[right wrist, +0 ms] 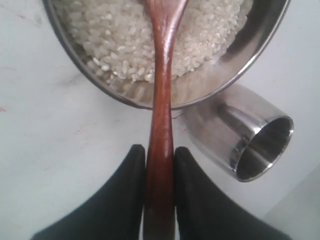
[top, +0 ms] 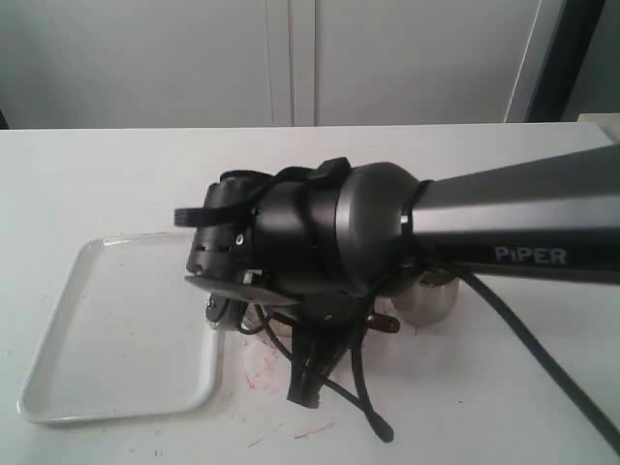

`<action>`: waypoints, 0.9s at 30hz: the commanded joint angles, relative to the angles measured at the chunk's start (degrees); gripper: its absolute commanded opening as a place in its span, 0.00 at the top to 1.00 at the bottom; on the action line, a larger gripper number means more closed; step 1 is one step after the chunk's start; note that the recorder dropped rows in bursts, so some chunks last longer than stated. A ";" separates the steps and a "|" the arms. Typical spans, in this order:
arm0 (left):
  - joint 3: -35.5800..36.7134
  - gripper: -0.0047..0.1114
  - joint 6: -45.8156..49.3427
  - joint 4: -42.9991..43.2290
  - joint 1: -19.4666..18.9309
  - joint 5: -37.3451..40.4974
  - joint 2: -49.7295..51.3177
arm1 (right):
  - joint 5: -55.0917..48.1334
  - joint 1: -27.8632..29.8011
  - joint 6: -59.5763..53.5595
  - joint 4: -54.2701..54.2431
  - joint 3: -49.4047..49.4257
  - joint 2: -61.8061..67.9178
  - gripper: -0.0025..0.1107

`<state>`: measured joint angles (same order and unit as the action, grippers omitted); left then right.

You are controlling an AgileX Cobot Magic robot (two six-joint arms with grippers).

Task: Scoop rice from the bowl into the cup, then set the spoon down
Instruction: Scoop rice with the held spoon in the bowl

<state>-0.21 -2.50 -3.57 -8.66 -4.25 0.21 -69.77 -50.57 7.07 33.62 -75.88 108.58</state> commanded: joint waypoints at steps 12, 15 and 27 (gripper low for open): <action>0.21 0.84 -0.31 -0.26 0.18 -0.26 -0.21 | -0.19 10.68 -8.43 -19.42 -3.35 -3.87 0.98; 0.21 0.84 -0.31 -0.26 0.18 -0.26 -0.21 | -0.19 12.67 -9.53 -21.71 -3.35 -5.17 0.98; 0.21 0.84 -0.31 -0.26 0.18 -0.26 -0.21 | 14.49 14.66 -11.82 -28.30 5.26 -7.91 0.98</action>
<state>-0.21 -2.50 -3.57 -8.66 -4.25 0.21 -60.55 -36.40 -4.13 6.91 -73.07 102.63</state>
